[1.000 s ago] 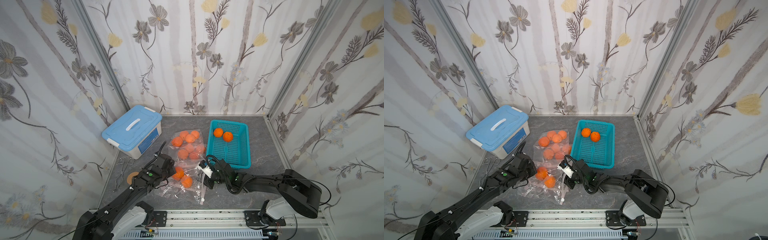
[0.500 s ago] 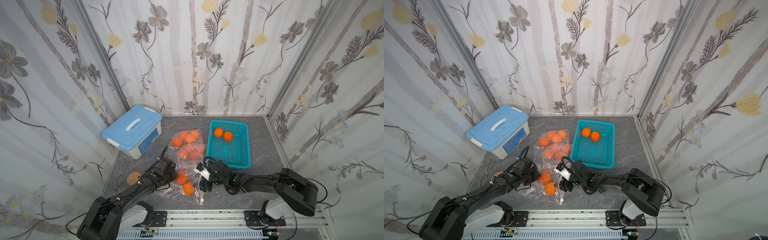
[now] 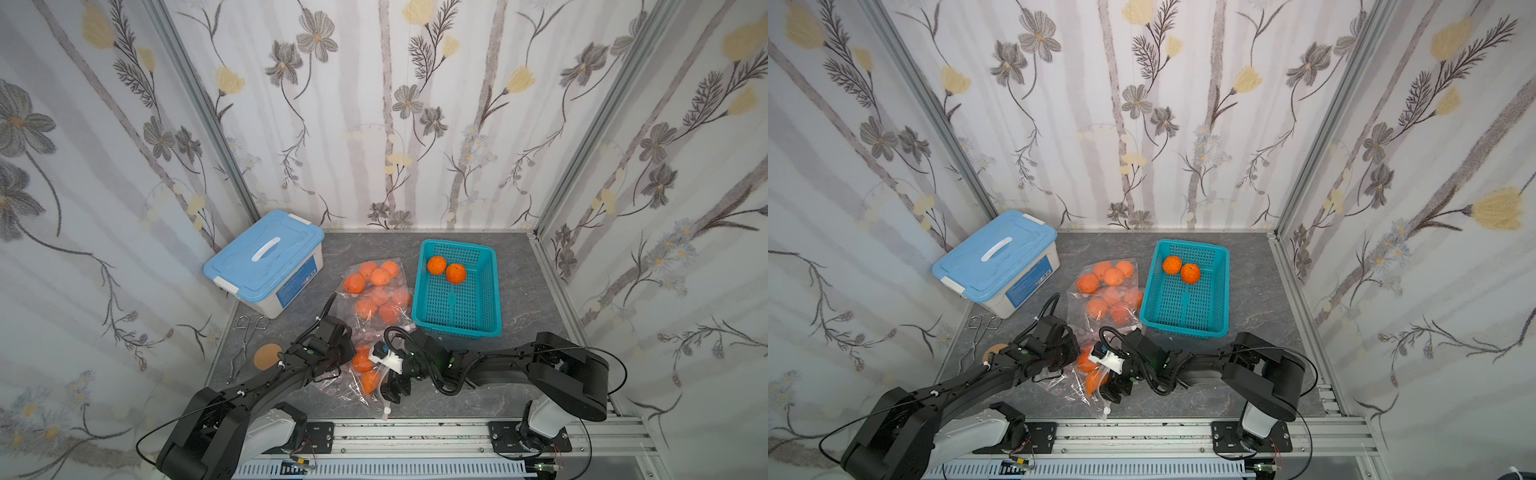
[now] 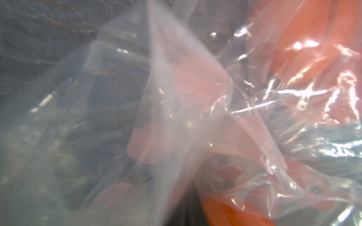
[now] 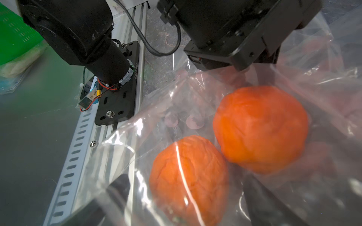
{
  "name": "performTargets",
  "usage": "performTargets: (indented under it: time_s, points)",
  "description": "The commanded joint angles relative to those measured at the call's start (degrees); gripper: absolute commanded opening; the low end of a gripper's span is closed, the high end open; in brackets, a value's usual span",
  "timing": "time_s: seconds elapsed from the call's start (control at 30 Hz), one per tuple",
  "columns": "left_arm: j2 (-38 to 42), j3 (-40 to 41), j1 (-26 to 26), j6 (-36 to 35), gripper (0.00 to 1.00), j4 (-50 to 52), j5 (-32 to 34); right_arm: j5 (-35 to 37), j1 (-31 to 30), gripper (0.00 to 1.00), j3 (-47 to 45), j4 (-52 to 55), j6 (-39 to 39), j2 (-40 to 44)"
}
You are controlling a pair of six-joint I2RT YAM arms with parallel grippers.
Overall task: Open the zip-top bag and take out the orange
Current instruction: Pick up the orange from the zipper food storage bag, then place the orange in the basket.
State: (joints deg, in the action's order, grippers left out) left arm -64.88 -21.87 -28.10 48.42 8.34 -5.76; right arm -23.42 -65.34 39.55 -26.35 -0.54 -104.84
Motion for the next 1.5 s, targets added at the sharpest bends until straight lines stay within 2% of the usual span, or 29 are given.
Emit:
performTargets:
  time_s: [0.0, 0.3, 0.5, 0.67, 0.83, 1.0, 1.2, 1.27, 1.37, 1.47]
  points:
    - [0.24, 0.36, -0.03, 0.09, 0.00, -1.39, 0.22, 2.50, -0.58, 0.84, 2.09, 1.44, 1.11, -2.04]
    - [1.29, 0.59, -0.03, -0.70, 0.00, -0.03, 1.34, 5.12, -0.67, 0.61, -0.34, -0.26, 0.88, 0.39]
    - [1.08, 1.34, -0.03, -0.52, 0.00, -0.30, 2.01, 5.40, 0.83, 0.59, -4.27, -0.86, 0.98, 6.96]
    - [-0.49, 1.92, 0.00, -0.48, 0.00, -1.28, 2.46, 6.39, 4.84, 0.59, -9.60, -0.76, -1.22, 15.42]
    - [-1.13, 2.12, -0.03, -0.52, 0.00, -1.89, 2.47, 11.23, 9.06, 0.58, -14.76, 2.26, -4.14, 25.81]
    - [-2.29, 1.62, 0.06, -1.11, 0.00, -1.91, 2.72, 15.42, 17.86, 0.58, -16.49, 6.83, -10.53, 33.27]
    - [-2.35, 0.88, 0.10, -1.81, 0.00, -1.53, 1.89, 19.85, 31.16, 0.58, -15.31, 10.52, -13.96, 40.99]
    - [-2.66, 0.18, 0.01, -2.14, 0.00, -1.40, 1.69, 20.90, 35.66, 0.59, -12.74, 11.76, -15.10, 40.03]
    - [-2.97, -0.53, 0.11, -2.71, 0.00, -1.77, 1.56, 25.81, 41.91, 0.59, -6.64, 15.27, -17.30, 34.21]
    - [-3.28, -0.94, 0.05, -3.63, 0.00, -1.99, 1.58, 26.36, 46.80, 0.59, -1.63, 14.94, -19.26, 28.23]
